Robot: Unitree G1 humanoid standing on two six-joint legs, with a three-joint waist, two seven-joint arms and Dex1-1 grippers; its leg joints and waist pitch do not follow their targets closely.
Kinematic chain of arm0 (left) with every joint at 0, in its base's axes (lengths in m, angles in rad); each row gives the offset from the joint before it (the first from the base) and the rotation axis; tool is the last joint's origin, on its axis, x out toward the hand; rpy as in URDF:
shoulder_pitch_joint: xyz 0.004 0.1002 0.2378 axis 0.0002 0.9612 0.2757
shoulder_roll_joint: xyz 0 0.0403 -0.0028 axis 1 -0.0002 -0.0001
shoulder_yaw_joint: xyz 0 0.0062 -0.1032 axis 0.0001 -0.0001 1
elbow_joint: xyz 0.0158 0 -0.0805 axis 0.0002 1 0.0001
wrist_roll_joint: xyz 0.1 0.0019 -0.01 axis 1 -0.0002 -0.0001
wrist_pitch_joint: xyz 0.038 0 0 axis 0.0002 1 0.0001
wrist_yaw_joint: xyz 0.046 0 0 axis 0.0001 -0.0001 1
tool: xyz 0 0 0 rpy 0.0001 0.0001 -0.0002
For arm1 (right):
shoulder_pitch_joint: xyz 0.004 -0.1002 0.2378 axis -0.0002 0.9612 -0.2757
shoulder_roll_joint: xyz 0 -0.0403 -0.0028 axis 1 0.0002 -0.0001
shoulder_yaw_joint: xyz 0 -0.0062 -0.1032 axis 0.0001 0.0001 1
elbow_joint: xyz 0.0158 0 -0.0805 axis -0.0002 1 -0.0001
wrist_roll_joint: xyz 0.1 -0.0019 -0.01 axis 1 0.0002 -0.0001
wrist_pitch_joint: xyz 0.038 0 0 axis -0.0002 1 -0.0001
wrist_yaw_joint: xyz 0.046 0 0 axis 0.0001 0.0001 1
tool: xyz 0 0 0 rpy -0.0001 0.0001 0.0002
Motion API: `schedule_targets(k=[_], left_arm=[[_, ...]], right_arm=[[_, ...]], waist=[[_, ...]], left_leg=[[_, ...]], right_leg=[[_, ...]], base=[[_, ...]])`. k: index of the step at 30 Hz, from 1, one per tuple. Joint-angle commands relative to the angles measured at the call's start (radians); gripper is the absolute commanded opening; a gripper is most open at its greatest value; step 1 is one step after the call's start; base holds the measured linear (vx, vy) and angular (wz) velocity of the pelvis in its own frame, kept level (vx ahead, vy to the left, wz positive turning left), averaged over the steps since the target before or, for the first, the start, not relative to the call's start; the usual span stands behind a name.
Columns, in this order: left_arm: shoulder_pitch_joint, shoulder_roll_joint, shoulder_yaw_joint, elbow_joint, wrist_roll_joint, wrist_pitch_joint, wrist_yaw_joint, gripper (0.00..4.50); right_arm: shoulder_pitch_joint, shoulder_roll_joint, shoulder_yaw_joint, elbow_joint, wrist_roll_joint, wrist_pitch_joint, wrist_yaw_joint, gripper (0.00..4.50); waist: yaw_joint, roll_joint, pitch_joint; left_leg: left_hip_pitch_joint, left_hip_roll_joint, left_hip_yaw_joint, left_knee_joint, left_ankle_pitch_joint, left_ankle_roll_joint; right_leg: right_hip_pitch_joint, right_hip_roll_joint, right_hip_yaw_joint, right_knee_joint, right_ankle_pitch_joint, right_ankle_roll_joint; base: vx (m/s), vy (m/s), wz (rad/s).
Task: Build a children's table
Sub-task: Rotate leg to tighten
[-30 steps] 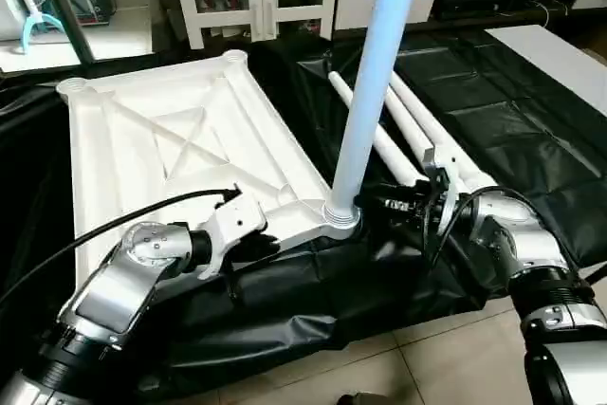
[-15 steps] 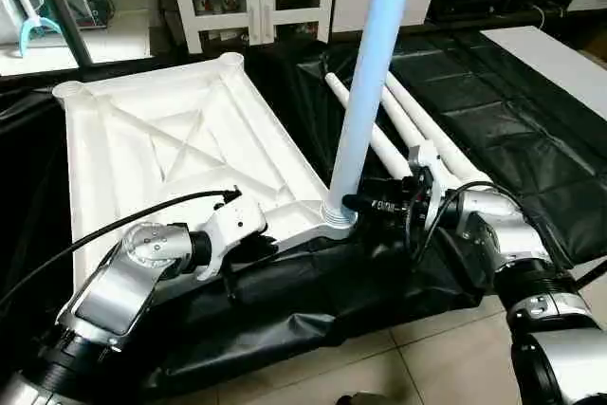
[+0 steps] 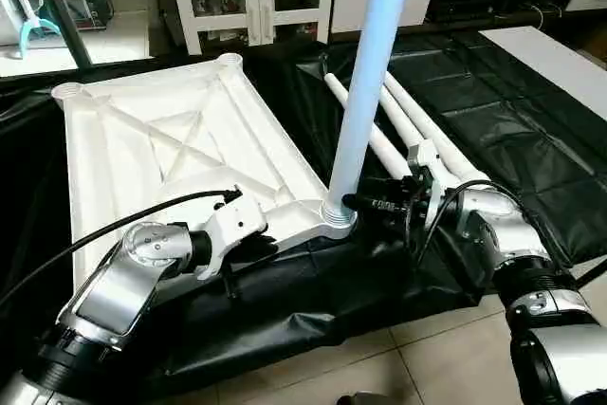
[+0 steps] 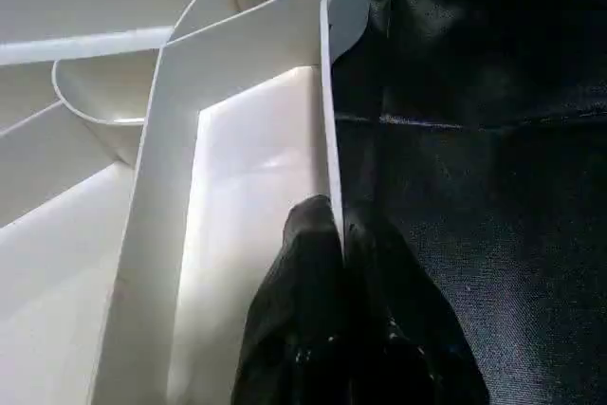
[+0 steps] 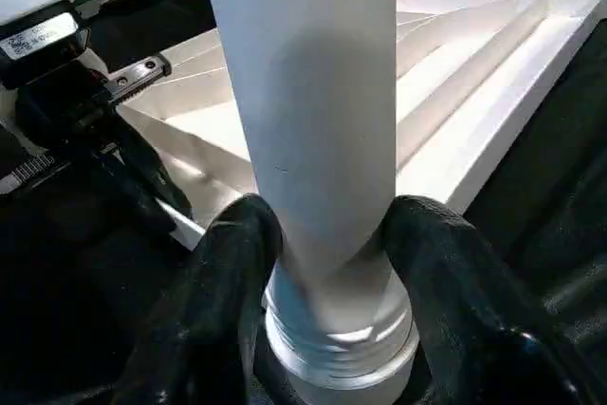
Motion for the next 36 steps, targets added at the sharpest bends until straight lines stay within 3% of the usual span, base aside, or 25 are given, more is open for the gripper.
schedule_targets(k=[1,4,6,7,10,14,15,16,18,19,21,22,24,27,30,31,36], left_arm=[[0.009,-0.018,-0.082,0.001,0.004,0.011,-0.057,0.0],[0.006,-0.025,-0.077,0.001,0.007,0.029,-0.041,0.0],[-0.016,-0.057,-0.069,0.018,0.018,0.077,0.008,0.0],[-0.021,-0.067,-0.066,0.024,0.021,0.089,0.023,0.0],[-0.056,-0.14,-0.037,0.06,0.037,0.166,0.136,0.0],[-0.1,-0.257,0.008,0.1,0.042,0.28,0.277,0.0],[-0.128,-0.333,0.028,0.118,0.045,0.332,0.339,0.0],[-0.137,-0.355,0.034,0.123,0.048,0.346,0.359,0.0],[-0.155,-0.386,0.034,0.132,0.053,0.359,0.382,0.0],[-0.166,-0.404,0.032,0.133,0.054,0.367,0.394,0.0],[-0.169,-0.408,0.032,0.132,0.053,0.367,0.396,0.0],[-0.17,-0.407,0.033,0.13,0.053,0.367,0.396,0.0],[-0.159,-0.381,0.034,0.124,0.057,0.35,0.382,0.0],[-0.141,-0.344,0.033,0.115,0.063,0.315,0.356,0.0],[-0.117,-0.296,0.021,0.091,0.056,0.259,0.297,0.0],[-0.107,-0.283,0.026,0.079,0.049,0.266,0.285,0.0],[-0.056,-0.194,0.022,0.037,0.037,0.23,0.205,0.0]], right_arm=[[-0.025,0.027,0.001,0.018,-0.007,-0.007,-0.031,1.8],[-0.023,0.038,0.0,0.028,-0.02,-0.024,-0.081,1.8],[-0.006,0.071,0.007,0.039,-0.059,-0.053,-0.212,1.8],[-0.001,0.079,0.008,0.04,-0.067,-0.056,-0.241,1.79],[0.018,0.136,0.002,0.048,-0.096,-0.058,-0.418,1.63],[0.023,0.228,-0.016,0.077,-0.118,-0.046,-0.659,1.32],[0.008,0.296,-0.041,0.113,-0.126,-0.034,-0.862,1.25],[0.001,0.32,-0.055,0.125,-0.12,-0.033,-0.923,1.19],[-0.013,0.361,-0.076,0.142,-0.1,-0.026,-0.991,1.05],[-0.023,0.388,-0.08,0.149,-0.096,-0.032,-1.02,0.95],[-0.029,0.396,-0.074,0.15,-0.1,-0.048,-1.015,0.82],[-0.036,0.399,-0.067,0.143,-0.106,-0.065,-0.99,0.77],[-0.033,0.381,-0.055,0.12,-0.114,-0.093,-0.927,0.58],[-0.019,0.344,-0.034,0.081,-0.132,-0.137,-0.873,0.58],[0.007,0.301,-0.04,0.013,-0.096,-0.148,-0.769,0.58],[0.018,0.277,-0.034,-0.013,-0.097,-0.153,-0.746,0.83],[0.067,0.162,-0.015,-0.136,-0.073,-0.116,-0.57,1.19]], waist=[[0.007,0.009,-0.064],[0.006,0.008,-0.063],[0.004,0.006,-0.06],[-0.001,0.005,-0.056],[-0.012,0.003,-0.055],[-0.02,0.004,-0.055],[-0.027,0.007,-0.051],[-0.028,0.007,-0.053],[-0.039,0.01,-0.052],[-0.04,0.014,-0.053],[-0.044,0.017,-0.056],[-0.047,0.011,-0.055],[-0.048,0.011,-0.054],[-0.046,0.008,-0.057],[-0.042,0.008,-0.058],[-0.038,0.01,-0.059],[-0.018,0.013,-0.065]], left_leg=[[0.007,0.034,-0.018,-0.075,-0.239,0.062],[0.007,0.034,-0.018,-0.076,-0.253,0.055],[0.006,0.035,-0.018,-0.078,-0.261,0.048],[0.005,0.032,-0.022,-0.08,-0.295,0.025],[0.006,0.029,-0.027,-0.082,-0.331,-0.002],[0.011,0.025,-0.03,-0.079,-0.369,0.0],[0.006,0.025,-0.029,-0.083,-0.369,-0.005],[0.012,0.021,-0.03,-0.08,-0.381,-0.011],[0.004,0.021,-0.039,-0.087,-0.419,-0.013],[0.01,0.021,-0.041,-0.085,-0.441,-0.011],[0.01,0.021,-0.044,-0.087,-0.446,-0.008],[0.003,0.022,-0.045,-0.09,-0.451,0.0],[0.004,0.021,-0.044,-0.089,-0.454,0.007],[-0.003,0.023,-0.043,-0.089,-0.418,0.022],[-0.005,0.027,-0.039,-0.089,-0.376,0.041],[-0.006,0.028,-0.038,-0.089,-0.349,0.046],[-0.004,0.034,-0.032,-0.084,-0.243,0.073]], right_leg=[[0.049,-0.038,0.029,-0.059,-0.247,-0.269],[0.047,-0.038,0.029,-0.061,-0.269,-0.262],[0.045,-0.039,0.029,-0.063,-0.29,-0.255],[0.045,-0.041,0.027,-0.07,-0.377,-0.226],[0.039,-0.041,0.025,-0.079,-0.455,-0.187],[0.031,-0.042,0.023,-0.093,-0.506,-0.164],[0.029,-0.037,0.022,-0.091,-0.488,-0.166],[0.025,-0.038,0.02,-0.097,-0.506,-0.155],[0.032,-0.036,0.009,-0.096,-0.536,-0.128],[0.029,-0.039,0.006,-0.103,-0.536,-0.119],[0.03,-0.039,0.005,-0.104,-0.492,-0.129],[0.034,-0.038,0.002,-0.102,-0.456,-0.143],[0.033,-0.039,0.004,-0.102,-0.451,-0.151],[0.037,-0.043,0.008,-0.098,-0.42,-0.17],[0.041,-0.043,0.013,-0.092,-0.366,-0.193],[0.044,-0.043,0.014,-0.088,-0.336,-0.203],[0.049,-0.039,0.017,-0.072,-0.214,-0.237]], base=[[0.0,0.0,0.0],[0.0,0.0,0.0],[0.0,0.0,0.0],[0.0,0.0,0.0],[0.0,0.0,0.0],[0.0,0.0,0.0],[0.0,0.0,0.0],[0.0,0.0,0.0],[0.0,0.0,0.0],[0.0,0.0,0.0],[0.0,0.0,0.0],[0.0,0.0,0.0],[0.0,0.0,0.0],[0.0,0.0,0.0],[0.0,0.0,0.0],[0.0,0.0,0.0],[0.0,0.0,0.0]])
